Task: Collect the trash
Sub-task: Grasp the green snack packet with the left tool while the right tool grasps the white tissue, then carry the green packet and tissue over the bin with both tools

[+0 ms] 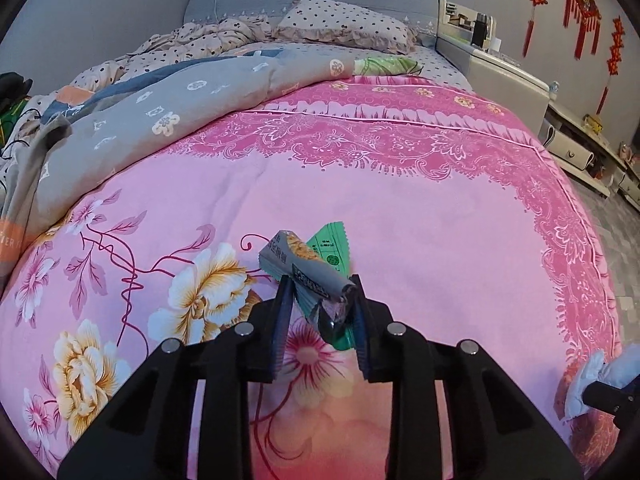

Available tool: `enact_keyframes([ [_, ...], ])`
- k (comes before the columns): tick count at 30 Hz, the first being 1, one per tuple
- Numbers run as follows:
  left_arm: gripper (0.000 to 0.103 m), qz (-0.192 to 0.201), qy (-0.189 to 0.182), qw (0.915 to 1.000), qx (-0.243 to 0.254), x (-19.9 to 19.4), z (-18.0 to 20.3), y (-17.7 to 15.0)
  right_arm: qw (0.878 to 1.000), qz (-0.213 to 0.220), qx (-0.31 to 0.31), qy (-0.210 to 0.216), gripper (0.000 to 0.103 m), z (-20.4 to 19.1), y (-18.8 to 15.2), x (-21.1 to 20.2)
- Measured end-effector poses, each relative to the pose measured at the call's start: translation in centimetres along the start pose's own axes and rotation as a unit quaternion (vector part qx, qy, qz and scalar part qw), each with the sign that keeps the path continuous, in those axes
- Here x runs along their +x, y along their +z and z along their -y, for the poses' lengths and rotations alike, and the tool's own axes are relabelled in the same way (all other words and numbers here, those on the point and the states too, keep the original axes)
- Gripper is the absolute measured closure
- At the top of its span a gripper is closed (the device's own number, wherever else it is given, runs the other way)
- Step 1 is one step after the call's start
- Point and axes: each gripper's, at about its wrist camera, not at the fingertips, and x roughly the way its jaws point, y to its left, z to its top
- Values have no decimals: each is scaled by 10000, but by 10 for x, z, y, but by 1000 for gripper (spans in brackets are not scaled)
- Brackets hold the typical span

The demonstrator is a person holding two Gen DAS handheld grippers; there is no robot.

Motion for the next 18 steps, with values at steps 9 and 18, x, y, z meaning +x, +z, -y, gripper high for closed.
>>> enact_keyframes([
  [9,81,268,-531,9980,199,-90,25,-28,9998,197,-17,101,73,10,-32,-61],
  [18,81,494,-1132,9912,475,-182,70,-72,9977,599,320,83,73,44,-71,-130],
])
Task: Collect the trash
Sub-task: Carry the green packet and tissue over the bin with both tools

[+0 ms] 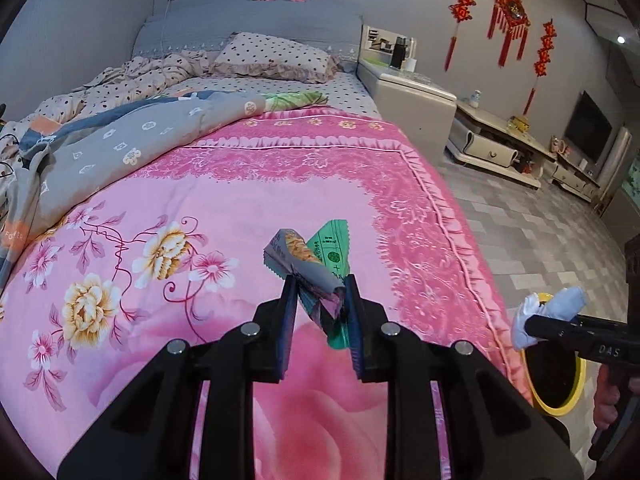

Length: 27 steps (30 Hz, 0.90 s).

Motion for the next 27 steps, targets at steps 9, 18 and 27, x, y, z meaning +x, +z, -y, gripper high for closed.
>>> enact_keyframes([
  [9,81,248,-579,9967,517,-64,88,-23,9979,574,122,-288,73,33,-23,-69],
  [18,81,705,-999,9872,1024,-113,166,-23,9931,985,293,-564,73,69,-42,-120],
  [27,81,781,-1308,9779,1431,-116,237,-24,9843,1320,601,-1008,73,120,-52,-153],
])
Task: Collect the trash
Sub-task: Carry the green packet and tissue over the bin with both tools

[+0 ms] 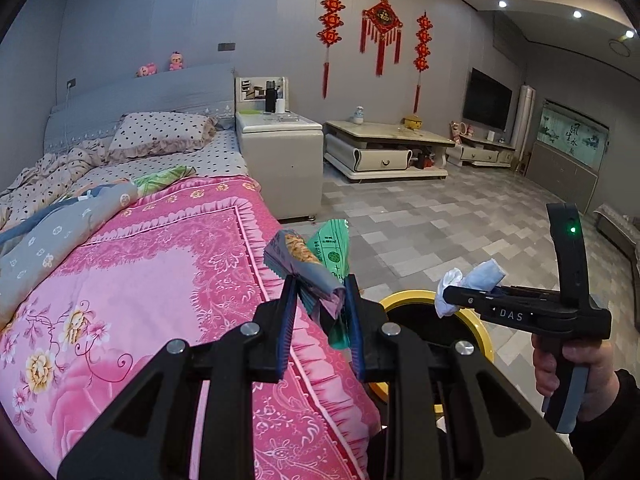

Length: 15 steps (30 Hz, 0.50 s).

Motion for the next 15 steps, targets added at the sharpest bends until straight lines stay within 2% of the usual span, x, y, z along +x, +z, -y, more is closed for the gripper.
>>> enact_keyframes([
  [7,81,-220,-276,9992,165,36,36,6,9992,97,89,-365,73,35,3,-8],
  [15,80,-651,-586,9956,328,96,70,5,9983,-85,273,-498,72,67,3,-1],
])
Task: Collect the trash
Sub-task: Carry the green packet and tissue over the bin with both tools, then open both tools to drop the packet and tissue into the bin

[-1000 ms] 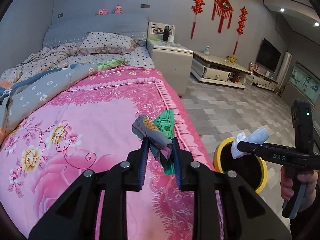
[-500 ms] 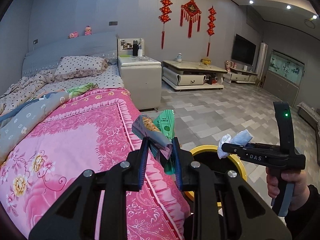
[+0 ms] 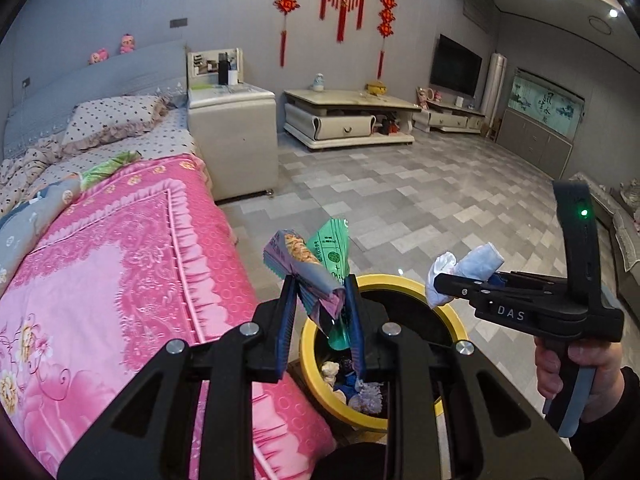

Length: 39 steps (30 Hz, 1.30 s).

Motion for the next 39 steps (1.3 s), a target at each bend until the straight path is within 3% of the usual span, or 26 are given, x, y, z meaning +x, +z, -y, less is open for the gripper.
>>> enact_keyframes([
  [10,80,-734,-179,9971,20,86,7,-10,9993,-343,106,-97,72,22,1,25],
  [18,78,-1271,-620,9890,-444,128,-4,-30,9974,-562,461,-17,72,41,4,40],
  [33,62,-1064,-735,9902,-524,115,-7,-30,9955,-500,785,-150,66,51,3,31],
  [39,52,-1024,-781,9903,-525,106,-6,-30,9944,-408,936,-275,53,58,3,20],
])
